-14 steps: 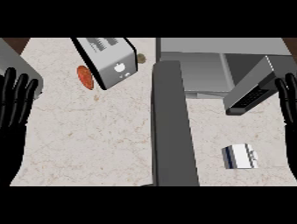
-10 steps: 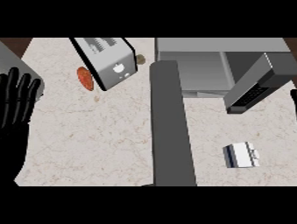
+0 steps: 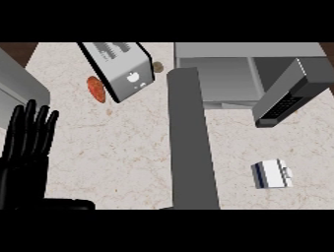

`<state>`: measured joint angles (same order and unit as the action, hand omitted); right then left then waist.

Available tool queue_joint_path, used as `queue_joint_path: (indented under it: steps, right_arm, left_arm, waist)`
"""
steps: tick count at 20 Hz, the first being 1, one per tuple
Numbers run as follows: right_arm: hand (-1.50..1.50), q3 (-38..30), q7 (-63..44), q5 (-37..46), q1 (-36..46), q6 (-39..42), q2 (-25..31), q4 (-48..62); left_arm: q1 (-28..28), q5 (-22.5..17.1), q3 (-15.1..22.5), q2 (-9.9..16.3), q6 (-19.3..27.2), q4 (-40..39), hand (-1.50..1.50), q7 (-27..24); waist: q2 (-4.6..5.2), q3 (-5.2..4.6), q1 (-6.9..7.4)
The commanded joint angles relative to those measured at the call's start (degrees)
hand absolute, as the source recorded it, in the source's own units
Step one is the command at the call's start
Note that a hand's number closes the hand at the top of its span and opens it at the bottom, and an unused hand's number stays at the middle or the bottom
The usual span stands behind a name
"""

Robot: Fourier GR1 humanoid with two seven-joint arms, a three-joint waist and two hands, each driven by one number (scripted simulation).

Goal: Pick up the milk, place it into the microwave and close the microwave

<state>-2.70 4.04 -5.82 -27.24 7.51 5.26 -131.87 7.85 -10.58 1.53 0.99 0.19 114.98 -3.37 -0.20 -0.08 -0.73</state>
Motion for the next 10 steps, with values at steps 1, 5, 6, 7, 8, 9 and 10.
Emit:
queue_joint_path:
  steps: [1,5,6,7,8,9,10]
  right_arm:
    - [-1.5,1.58,5.35,2.13,-8.95,2.31,-2.52,0.09]
    - [-1.5,-1.49,10.8,1.13,-7.33,4.7,-2.6,8.34]
    - [-1.5,-4.55,8.59,-1.15,-6.43,4.36,-1.92,7.15]
    - [-1.5,-1.22,13.26,2.53,-8.5,4.85,-3.84,9.26]
    - [-1.5,-4.67,9.83,-2.37,-12.0,6.72,-1.59,3.37]
    - [-1.5,-0.16,14.55,5.08,-6.69,4.34,-5.07,13.1]
    - [-1.5,-0.24,16.29,5.2,-7.0,4.28,-5.13,14.92]
  left_arm:
    - [9.32,-2.18,2.68,-0.94,-2.21,5.33,-1.5,-1.24]
    - [13.26,-1.83,3.21,-0.52,-4.64,2.79,-1.5,-7.06]
    - [10.01,-2.65,0.85,0.04,-3.81,2.03,-1.5,-6.07]
    - [14.42,-1.21,5.11,-0.96,-5.08,0.16,-1.5,-9.81]
    - [17.26,-1.58,5.24,-0.96,-6.0,2.19,-1.5,-10.88]
    - [10.79,-2.42,3.5,-0.97,-3.69,-0.81,-1.5,-7.96]
    - [13.69,-1.97,2.93,-0.26,-5.76,0.06,-1.5,-10.31]
  waist:
    - [-0.08,0.09,0.5]
    - [0.03,0.09,0.7]
    - [0.1,0.08,0.58]
    - [0.05,0.08,0.6]
    - [0.0,0.07,0.52]
    - [0.14,0.09,0.6]
    - [0.11,0.09,0.71]
